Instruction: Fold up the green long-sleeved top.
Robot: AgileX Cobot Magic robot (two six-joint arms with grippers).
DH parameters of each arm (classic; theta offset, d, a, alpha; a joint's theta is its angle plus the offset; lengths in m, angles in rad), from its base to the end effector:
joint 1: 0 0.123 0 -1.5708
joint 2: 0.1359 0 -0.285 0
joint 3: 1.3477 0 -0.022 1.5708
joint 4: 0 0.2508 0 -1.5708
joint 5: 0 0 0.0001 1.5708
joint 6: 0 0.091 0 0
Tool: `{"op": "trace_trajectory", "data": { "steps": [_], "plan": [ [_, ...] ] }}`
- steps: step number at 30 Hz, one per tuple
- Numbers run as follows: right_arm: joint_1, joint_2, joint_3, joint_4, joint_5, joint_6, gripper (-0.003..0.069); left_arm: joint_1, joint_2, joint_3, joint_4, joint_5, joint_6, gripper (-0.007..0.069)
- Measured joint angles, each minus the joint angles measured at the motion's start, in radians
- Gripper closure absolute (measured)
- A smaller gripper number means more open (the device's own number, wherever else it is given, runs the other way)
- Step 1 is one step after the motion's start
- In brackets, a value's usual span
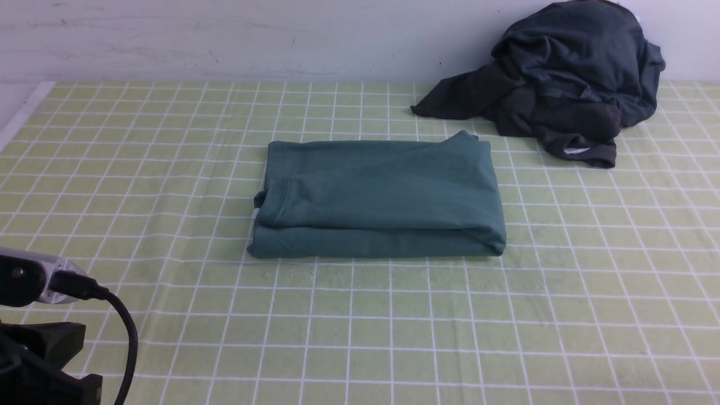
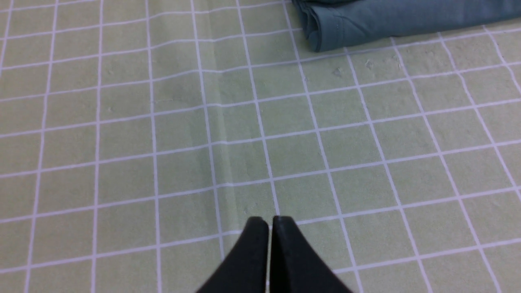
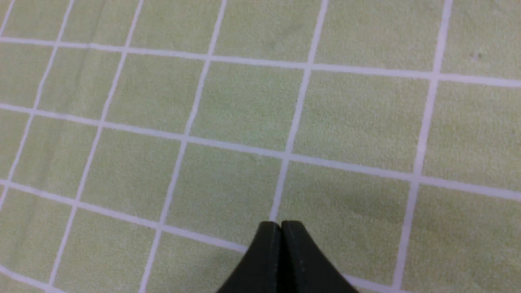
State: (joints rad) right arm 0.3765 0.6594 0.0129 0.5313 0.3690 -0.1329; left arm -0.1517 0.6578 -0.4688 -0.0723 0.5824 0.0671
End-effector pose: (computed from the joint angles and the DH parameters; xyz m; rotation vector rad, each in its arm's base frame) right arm 0.0653 0.0437 0.1358 -0.0907 2.5358 0.5358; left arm 0.1204 -0.0221 0.2651 0.1997 2.2472 -0.1224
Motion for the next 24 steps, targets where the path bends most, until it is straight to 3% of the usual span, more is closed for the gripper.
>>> {"op": "trace_trajectory", "data": {
  "steps": [5, 11, 17, 24],
  "plan": [
    [0.000, -0.255, 0.011, -0.077, -0.002, 0.006, 0.0672, 0.000, 0.000, 0.000, -0.002, 0.001, 0.000, 0.0625],
    [-0.027, -0.489, 0.011, -0.258, -0.003, 0.122, 0.0672, 0.000, 0.000, 0.000, -0.002, 0.001, 0.000, 0.0625],
    [-0.171, -0.656, 0.010, -0.545, -0.010, 0.275, 0.0672, 0.000, 0.000, 0.000, -0.002, 0.001, 0.000, 0.0625],
    [-0.389, -0.670, 0.010, -0.577, -0.013, 0.221, 0.0672, 0.000, 0.000, 0.000, -0.002, 0.007, 0.000, 0.0625]
  ]
}}
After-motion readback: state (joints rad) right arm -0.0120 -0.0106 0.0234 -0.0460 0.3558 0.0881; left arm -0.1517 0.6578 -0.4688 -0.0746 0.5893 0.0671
